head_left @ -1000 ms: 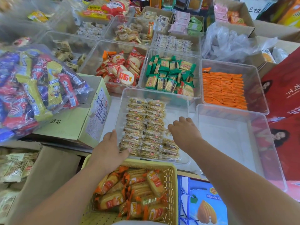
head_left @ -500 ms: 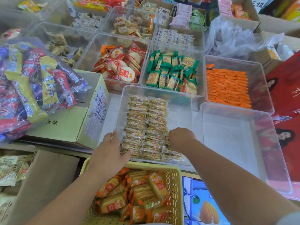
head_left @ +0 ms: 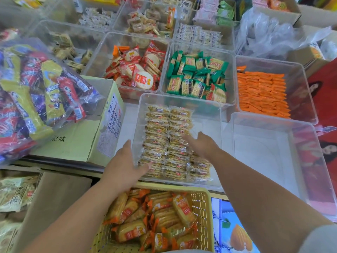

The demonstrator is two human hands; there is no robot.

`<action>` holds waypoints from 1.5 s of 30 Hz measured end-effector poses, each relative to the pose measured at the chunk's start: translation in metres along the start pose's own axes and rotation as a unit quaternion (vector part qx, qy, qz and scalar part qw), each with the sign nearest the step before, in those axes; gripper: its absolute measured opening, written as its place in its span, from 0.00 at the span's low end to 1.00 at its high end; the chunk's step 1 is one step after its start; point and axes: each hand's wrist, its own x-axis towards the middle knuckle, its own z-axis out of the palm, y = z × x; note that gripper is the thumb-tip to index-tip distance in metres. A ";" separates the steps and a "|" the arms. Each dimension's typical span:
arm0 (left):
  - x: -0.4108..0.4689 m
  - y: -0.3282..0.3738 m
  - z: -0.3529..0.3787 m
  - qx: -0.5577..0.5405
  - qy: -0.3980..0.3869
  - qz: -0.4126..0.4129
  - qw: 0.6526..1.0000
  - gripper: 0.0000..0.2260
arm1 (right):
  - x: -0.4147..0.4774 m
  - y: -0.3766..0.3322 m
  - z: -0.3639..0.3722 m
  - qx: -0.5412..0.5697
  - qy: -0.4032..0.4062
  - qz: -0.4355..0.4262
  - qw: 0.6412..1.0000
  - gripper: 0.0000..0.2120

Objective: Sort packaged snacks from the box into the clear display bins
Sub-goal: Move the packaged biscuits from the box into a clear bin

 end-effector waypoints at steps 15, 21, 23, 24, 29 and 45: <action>0.055 0.003 0.019 -0.104 -0.023 -0.053 0.993 0.51 | 0.038 -0.037 0.025 0.354 0.015 0.045 0.934 0.26; 0.056 0.004 0.019 -0.102 -0.023 -0.045 0.993 0.52 | 0.039 -0.038 0.026 0.323 -0.025 0.040 0.945 0.27; 0.055 0.004 0.019 -0.102 -0.018 -0.044 0.994 0.51 | 0.037 -0.033 0.017 0.297 -0.052 0.034 0.953 0.29; 0.054 0.004 0.019 -0.101 -0.015 -0.041 0.994 0.51 | 0.036 -0.030 0.011 0.279 -0.060 0.023 0.958 0.29; 0.053 0.005 0.020 -0.097 0.009 -0.031 0.995 0.49 | 0.029 -0.015 -0.019 0.058 0.018 -0.046 0.997 0.31; 0.052 0.003 0.021 -0.078 0.015 -0.020 0.997 0.50 | 0.018 0.002 -0.018 -0.332 -0.227 -0.064 0.913 0.34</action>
